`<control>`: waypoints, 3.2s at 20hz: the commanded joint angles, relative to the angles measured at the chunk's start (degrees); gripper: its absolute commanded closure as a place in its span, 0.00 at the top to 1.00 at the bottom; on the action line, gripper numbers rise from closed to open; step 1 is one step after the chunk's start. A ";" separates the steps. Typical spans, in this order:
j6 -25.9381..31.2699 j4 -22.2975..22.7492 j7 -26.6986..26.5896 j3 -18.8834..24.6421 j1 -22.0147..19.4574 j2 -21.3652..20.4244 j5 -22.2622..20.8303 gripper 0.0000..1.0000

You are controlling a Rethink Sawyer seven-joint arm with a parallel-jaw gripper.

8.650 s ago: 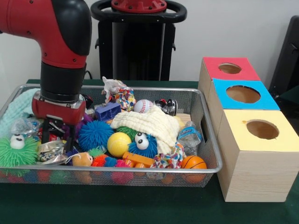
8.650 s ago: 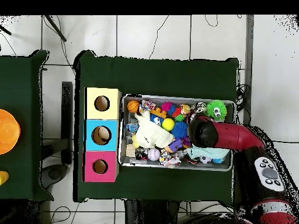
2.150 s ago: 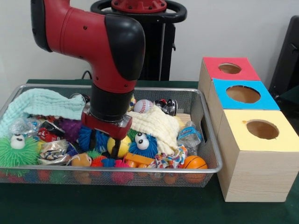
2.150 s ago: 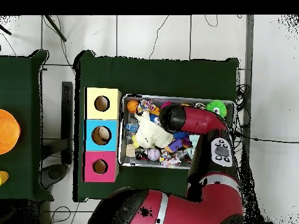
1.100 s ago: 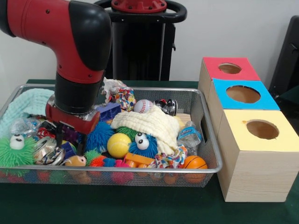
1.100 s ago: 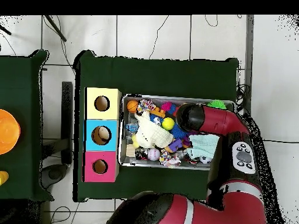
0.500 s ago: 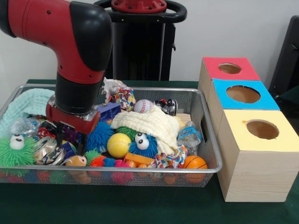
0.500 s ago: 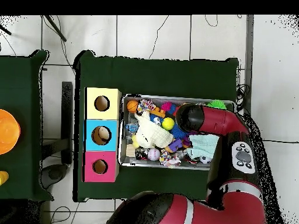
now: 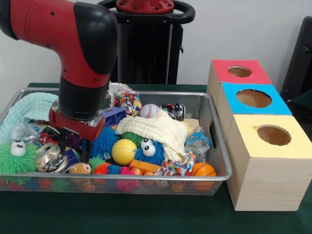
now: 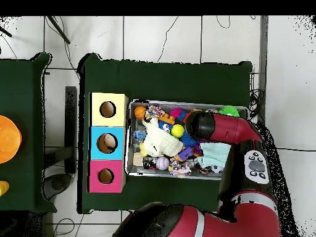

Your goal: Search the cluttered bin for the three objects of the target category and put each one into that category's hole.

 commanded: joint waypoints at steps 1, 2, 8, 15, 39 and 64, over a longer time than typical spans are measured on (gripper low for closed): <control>-8.47 3.84 4.17 6.82 -0.84 1.62 -0.68 1.00; -9.23 4.28 4.57 7.03 -1.06 1.71 -0.50 1.00; -13.11 6.32 5.64 7.33 -1.55 2.19 -0.41 1.00; -17.04 7.25 6.49 7.09 -1.03 2.49 -0.41 1.00; -33.30 8.40 5.53 8.95 -3.46 3.75 -9.16 1.00; -18.15 10.45 2.30 9.13 -1.70 -4.00 -5.55 0.00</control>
